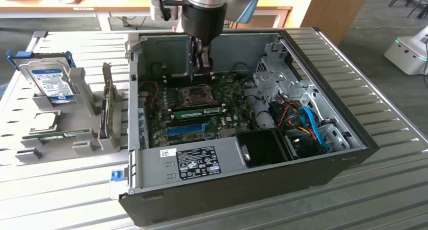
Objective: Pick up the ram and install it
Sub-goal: 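Press down the ram until it locks into place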
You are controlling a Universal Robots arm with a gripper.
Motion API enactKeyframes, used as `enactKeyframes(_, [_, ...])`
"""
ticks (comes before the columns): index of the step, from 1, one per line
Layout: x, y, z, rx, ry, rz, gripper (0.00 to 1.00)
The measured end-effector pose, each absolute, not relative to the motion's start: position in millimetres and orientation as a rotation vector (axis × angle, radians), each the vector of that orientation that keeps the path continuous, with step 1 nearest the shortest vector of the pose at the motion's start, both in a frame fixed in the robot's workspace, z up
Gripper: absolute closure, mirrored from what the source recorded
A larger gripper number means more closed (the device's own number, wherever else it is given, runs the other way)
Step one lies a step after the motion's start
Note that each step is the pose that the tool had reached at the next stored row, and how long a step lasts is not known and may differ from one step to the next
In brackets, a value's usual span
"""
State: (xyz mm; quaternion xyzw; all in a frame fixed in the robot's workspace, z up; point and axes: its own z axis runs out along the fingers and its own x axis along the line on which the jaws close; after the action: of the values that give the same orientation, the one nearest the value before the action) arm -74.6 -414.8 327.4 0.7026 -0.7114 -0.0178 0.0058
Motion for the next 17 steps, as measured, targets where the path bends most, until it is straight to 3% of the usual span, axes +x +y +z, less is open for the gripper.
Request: enactKeyframes(17, [-65.8,-414.8,329.5,2.198,-2.226,-0.054,0.9])
